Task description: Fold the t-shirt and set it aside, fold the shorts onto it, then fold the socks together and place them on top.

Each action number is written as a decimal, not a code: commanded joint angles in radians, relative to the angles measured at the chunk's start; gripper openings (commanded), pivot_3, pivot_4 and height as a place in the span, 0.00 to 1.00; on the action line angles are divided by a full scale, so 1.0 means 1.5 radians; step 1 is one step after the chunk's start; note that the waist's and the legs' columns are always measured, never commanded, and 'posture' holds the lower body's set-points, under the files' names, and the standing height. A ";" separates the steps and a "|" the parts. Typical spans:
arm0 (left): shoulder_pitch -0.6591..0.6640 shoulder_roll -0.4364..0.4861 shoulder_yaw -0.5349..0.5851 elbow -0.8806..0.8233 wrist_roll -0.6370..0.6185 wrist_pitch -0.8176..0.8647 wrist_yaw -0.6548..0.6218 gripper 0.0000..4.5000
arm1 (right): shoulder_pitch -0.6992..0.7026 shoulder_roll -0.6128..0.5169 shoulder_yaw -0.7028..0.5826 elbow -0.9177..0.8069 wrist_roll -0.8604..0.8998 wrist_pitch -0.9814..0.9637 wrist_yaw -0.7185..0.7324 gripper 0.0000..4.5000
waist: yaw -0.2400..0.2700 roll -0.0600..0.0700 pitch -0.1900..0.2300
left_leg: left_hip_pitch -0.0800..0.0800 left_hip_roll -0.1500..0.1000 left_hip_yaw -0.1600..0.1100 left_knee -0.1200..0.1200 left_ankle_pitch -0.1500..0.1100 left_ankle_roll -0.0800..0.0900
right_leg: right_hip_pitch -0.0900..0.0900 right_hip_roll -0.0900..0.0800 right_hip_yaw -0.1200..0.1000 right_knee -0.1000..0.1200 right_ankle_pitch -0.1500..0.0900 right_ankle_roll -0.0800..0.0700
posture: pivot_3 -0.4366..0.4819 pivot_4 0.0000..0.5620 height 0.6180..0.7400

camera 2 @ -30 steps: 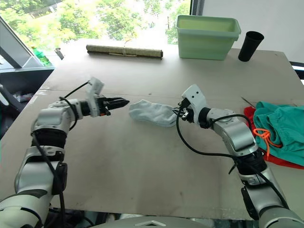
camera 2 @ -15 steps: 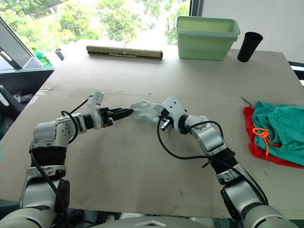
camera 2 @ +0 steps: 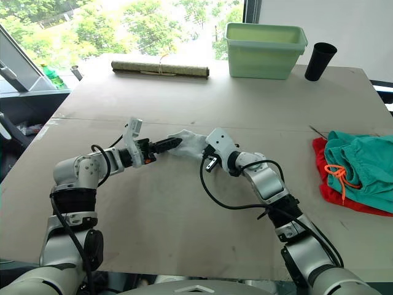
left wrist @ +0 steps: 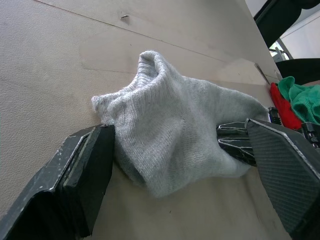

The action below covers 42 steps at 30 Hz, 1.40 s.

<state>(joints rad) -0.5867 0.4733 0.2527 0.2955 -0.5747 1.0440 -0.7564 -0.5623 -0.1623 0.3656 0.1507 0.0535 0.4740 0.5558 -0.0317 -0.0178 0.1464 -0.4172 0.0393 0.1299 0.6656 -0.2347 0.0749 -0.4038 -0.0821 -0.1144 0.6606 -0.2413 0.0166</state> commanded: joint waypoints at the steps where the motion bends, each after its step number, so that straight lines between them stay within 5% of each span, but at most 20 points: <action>1: -0.022 0.001 0.003 0.019 -0.024 0.005 -0.022 0.99 | 0.016 0.004 -0.002 -0.029 -0.003 0.014 -0.001 0.00 | 0.000 0.000 0.000 | 0.000 0.000 0.000 0.000 0.000 0.000 | 0.000 0.000 0.000 0.000 0.000 0.000 | 0.48 0.27 1.00; 10: -0.051 -0.013 -0.010 0.026 -0.069 0.029 -0.086 0.99 | 0.028 0.001 -0.015 -0.044 -0.003 0.022 0.001 0.00 | 0.000 0.000 0.000 | 0.000 0.000 0.000 0.000 0.000 0.000 | 0.000 -0.001 0.000 0.000 0.000 0.000 | 0.48 0.27 1.00; 25: -0.064 -0.034 -0.149 -0.059 -0.063 -0.013 -0.191 0.99 | 0.061 -0.004 -0.025 -0.073 -0.008 0.036 -0.008 0.00 | -0.002 0.000 0.000 | 0.000 -0.001 0.000 -0.001 -0.002 -0.003 | 0.000 -0.002 0.000 -0.001 0.000 0.000 | 0.48 0.27 1.00; 31: -0.057 -0.027 -0.134 -0.041 -0.061 -0.050 -0.190 0.99 | 0.065 -0.008 -0.028 -0.075 -0.009 0.036 -0.013 0.00 | -0.002 0.001 0.000 | 0.000 -0.001 0.000 -0.002 0.000 0.000 | 0.000 -0.002 -0.001 -0.001 0.000 0.000 | 0.48 0.27 1.00; 36: -0.093 -0.055 0.009 0.021 -0.105 -0.072 -0.070 0.99 | 0.069 -0.010 -0.030 -0.076 -0.008 0.038 -0.016 0.00 | -0.002 0.000 0.001 | 0.000 -0.001 0.000 -0.002 0.000 0.000 | 0.000 -0.002 -0.001 -0.001 0.000 0.000 | 0.48 0.27 1.00; 39: -0.066 -0.023 -0.066 0.044 -0.008 -0.130 -0.068 0.99 | 0.067 -0.008 -0.030 -0.074 -0.006 0.039 -0.016 0.00 | -0.001 0.000 0.001 | 0.000 -0.001 0.000 -0.003 0.000 0.000 | 0.000 -0.002 -0.001 -0.001 0.000 0.000 | 0.48 0.27 1.00; 42: -0.056 -0.032 -0.094 0.045 -0.013 -0.113 -0.096 0.99 | 0.063 -0.007 -0.030 -0.073 -0.005 0.039 -0.013 0.00 | 0.000 0.000 0.001 | 0.001 -0.001 0.001 -0.004 0.000 0.000 | 0.000 -0.002 -0.001 -0.002 0.000 0.000 | 0.48 0.27 1.00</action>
<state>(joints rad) -0.6618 0.4432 0.1399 0.3704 -0.5888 0.8737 -0.8668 -0.4740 -0.1679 0.3321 0.0428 0.0474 0.5200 0.5386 -0.0319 -0.0174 0.1472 -0.4163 0.0372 0.1311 0.6596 -0.2347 0.0750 -0.4041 -0.0856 -0.1155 0.6573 -0.2414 0.0168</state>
